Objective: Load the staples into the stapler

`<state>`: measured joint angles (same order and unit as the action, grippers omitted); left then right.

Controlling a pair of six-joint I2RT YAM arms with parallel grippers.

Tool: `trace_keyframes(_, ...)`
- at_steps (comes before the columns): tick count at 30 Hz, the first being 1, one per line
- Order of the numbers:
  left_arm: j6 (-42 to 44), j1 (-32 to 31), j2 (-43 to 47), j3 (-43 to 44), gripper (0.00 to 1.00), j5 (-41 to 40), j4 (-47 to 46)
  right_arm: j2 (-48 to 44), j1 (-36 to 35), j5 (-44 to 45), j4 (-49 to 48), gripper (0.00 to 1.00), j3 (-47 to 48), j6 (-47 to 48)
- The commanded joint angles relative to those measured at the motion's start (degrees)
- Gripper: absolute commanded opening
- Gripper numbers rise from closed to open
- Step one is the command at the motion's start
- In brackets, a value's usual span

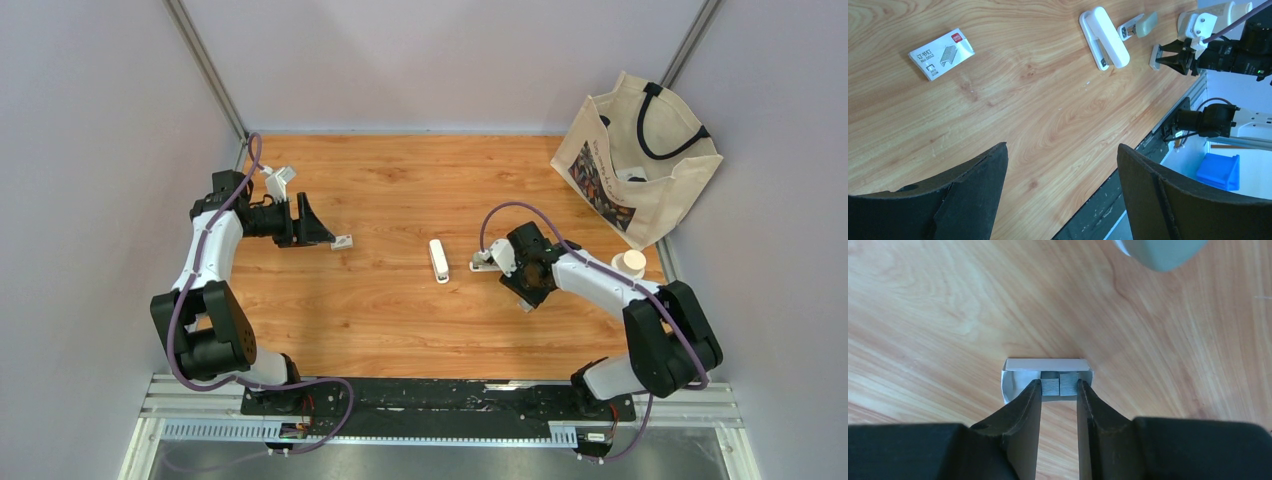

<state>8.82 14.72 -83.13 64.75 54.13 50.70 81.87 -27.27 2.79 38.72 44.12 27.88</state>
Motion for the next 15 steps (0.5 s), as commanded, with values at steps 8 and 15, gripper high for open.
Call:
trace_keyframes(8,-0.65,0.57,1.92,-0.15,0.88,1.86,-1.21,-4.87,1.87,1.26,-1.63,0.27,2.29,-1.33)
trace_keyframes(15,-0.65,0.66,1.66,-0.15,0.88,1.86,-1.39,-6.37,1.78,-5.15,1.27,0.27,5.62,-3.0)
